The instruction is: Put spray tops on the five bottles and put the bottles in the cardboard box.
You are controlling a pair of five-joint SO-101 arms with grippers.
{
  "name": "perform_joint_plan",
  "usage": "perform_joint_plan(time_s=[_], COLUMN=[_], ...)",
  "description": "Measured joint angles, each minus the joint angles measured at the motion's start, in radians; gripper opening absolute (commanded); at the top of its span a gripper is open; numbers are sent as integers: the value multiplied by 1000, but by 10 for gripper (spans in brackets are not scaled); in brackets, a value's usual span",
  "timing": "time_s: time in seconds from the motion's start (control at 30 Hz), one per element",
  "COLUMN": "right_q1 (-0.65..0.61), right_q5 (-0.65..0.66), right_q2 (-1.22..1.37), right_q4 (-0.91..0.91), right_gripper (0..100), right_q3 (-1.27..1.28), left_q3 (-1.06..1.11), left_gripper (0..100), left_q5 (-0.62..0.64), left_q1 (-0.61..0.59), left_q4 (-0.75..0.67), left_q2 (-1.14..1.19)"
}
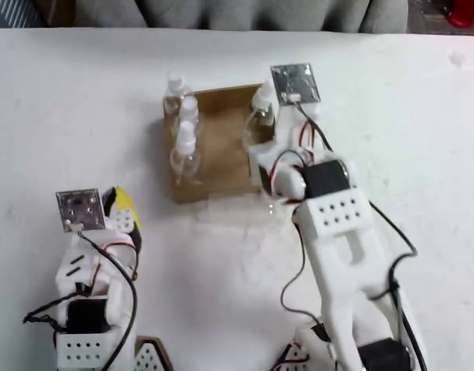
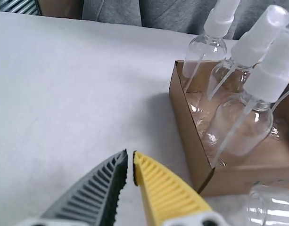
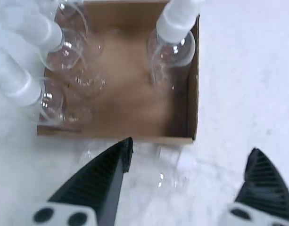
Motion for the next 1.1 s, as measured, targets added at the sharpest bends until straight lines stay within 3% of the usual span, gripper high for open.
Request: perform_joint_plan(time_s=[0.2,0.4,0.63,0.87,1.1], right_q1=[0,-77,-287,-333,-437], right_q5=[21,152,160,160,160], right_q2=[-83,-87,-87,-87,-87], right_q4=[212,295,-29,-437,-592], right_gripper=[22,19,19,19,19], right_q3=[0,83,368,555,568], left_q3=[0,0,0,0,0], left_gripper=[20,20,20,20,20], left_q5=[-8,-8,-8,-9,-9], left_q1=[0,0,0,0,0], left_q4=[0,0,0,20,20], left_q2=[0,0,0,0,0])
